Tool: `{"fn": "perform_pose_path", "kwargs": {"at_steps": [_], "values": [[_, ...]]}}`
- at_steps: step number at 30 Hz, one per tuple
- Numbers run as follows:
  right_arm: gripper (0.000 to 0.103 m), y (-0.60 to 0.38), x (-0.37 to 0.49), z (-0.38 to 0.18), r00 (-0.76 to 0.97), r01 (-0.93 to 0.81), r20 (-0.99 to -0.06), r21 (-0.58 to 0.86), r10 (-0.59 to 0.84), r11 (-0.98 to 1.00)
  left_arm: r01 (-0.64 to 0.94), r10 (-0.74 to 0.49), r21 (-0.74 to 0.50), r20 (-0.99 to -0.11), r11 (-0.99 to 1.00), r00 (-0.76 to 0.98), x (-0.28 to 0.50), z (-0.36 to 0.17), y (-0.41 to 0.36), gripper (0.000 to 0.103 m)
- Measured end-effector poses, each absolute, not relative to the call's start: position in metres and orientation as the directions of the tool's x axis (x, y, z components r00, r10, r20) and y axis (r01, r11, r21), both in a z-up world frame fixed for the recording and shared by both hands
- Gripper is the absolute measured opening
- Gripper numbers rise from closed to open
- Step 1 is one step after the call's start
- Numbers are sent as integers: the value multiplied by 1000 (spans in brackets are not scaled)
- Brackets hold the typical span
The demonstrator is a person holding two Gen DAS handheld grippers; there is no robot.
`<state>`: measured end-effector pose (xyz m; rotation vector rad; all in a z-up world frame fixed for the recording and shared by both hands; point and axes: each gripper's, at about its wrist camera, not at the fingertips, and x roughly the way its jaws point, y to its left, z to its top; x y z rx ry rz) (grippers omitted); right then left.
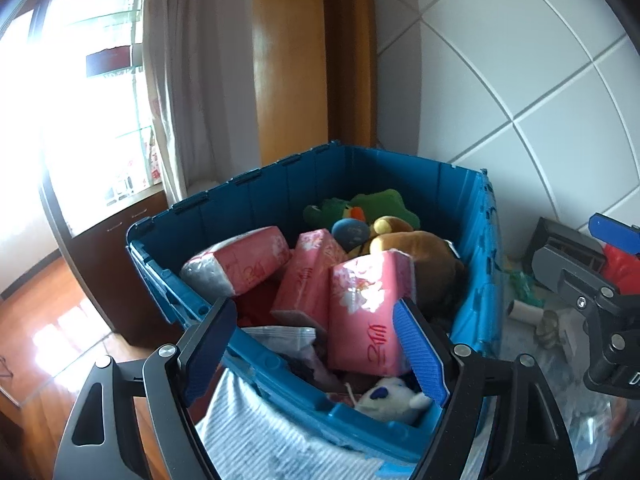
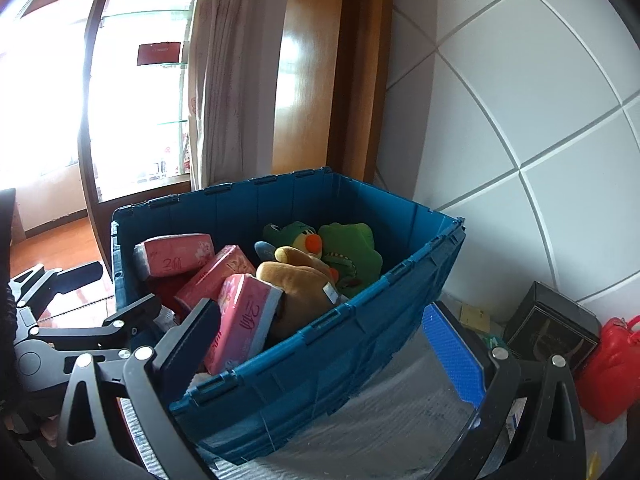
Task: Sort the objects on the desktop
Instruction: 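Move both tools back from the crate over the bed toward the remaining items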
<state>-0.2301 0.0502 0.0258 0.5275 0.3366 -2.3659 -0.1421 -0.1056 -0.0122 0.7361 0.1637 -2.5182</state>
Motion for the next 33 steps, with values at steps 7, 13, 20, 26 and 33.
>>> {"fn": "perform_pose_path", "kwargs": {"at_steps": [7, 13, 20, 26, 33], "values": [[103, 105, -235, 15, -687, 643, -481, -54, -544, -764, 466, -411, 38, -540, -884, -735, -153, -14, -58, 82], [103, 159, -242, 11, -717, 590, -485, -40, -500, -807, 408, -369, 53, -541, -911, -755, -170, -15, -11, 82], [103, 223, -258, -1, -753, 504, -504, -30, -422, -863, 306, -289, 63, -551, -950, -783, -204, -21, 44, 82], [103, 286, -284, -23, -787, 377, -534, -19, -310, -926, 193, -196, 68, -585, -979, -787, -251, -37, 91, 82], [103, 355, -336, -70, -764, 206, -623, 12, -169, -978, 74, -111, 84, -663, -994, -740, -321, -79, 134, 82]]}}
